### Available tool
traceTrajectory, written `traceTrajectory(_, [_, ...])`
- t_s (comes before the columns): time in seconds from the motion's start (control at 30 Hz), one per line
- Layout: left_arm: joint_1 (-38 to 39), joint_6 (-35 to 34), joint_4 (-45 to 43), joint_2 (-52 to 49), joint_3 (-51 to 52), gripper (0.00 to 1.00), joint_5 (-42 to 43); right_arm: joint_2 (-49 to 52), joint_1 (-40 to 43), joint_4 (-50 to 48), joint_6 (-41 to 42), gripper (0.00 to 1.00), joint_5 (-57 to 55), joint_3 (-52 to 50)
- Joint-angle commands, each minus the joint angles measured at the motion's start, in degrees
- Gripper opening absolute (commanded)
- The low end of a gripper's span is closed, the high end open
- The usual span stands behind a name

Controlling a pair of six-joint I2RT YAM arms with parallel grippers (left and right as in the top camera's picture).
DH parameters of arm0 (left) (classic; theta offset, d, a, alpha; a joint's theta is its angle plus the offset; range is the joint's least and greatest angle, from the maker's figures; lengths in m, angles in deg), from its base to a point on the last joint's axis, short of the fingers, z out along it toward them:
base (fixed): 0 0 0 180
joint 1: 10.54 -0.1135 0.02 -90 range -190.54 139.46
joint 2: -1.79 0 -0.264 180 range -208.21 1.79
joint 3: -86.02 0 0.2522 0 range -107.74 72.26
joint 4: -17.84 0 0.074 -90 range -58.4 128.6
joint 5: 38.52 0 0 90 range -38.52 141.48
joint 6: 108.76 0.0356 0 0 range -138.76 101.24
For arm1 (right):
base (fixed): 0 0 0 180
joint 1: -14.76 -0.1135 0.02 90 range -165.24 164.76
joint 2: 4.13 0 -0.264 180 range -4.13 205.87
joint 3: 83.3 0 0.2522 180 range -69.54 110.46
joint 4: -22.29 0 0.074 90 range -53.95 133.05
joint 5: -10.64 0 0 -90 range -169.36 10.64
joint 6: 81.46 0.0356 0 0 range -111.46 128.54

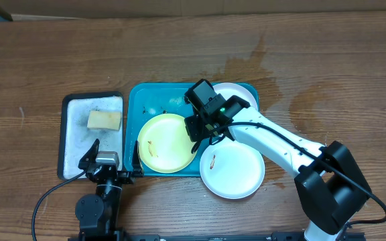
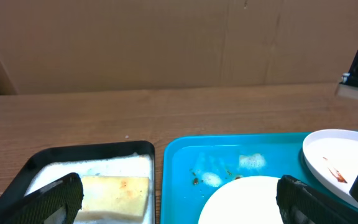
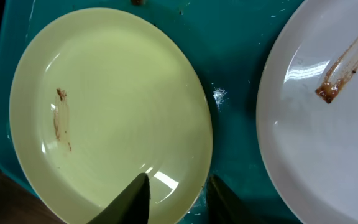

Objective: Clean dirty plates on tray and stack at the side
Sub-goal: 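Move the right gripper over the teal tray between yellow and white plates, then reach the left gripper to the dark tray and grasp the yellow sponge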

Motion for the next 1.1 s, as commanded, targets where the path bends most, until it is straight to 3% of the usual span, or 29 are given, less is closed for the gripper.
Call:
traceTrajectory(0.0, [0.42,-0.5,0.11,0.5,0.22,1.0,-0.39,1.42,-0.11,-1.07,0.28,0.3,-1.68,-0.85])
traceTrajectory(0.23, [0.42,-0.52,0.02,0.5,0.22,1.0,-0.35,5.68,-0.13,-3.93,2.47,0.29,-1.14,-1.07])
traceTrajectory(0.6, [0.35,-2.6,-1.79,0.5,-3.76,1.0,0.33,6.36,-0.11,-4.66,2.64,0.14,-1.2,-1.07])
traceTrajectory(0.83, [0.33,-5.66,18.08,-6.73,-29.14,1.0,-3.85,6.36,-0.11,-4.72,2.67,0.14,-1.2,-1.07])
traceTrajectory(0.97, [0.35,-5.07,33.53,-21.42,-51.01,1.0,-3.19,6.36,-0.11,-4.76,2.67,0.14,-1.2,-1.07])
traceTrajectory(1.07, [0.35,0.24,46.88,-34.42,-67.32,1.0,-0.2,6.36,-0.11,-4.74,2.67,0.18,-1.2,-1.07])
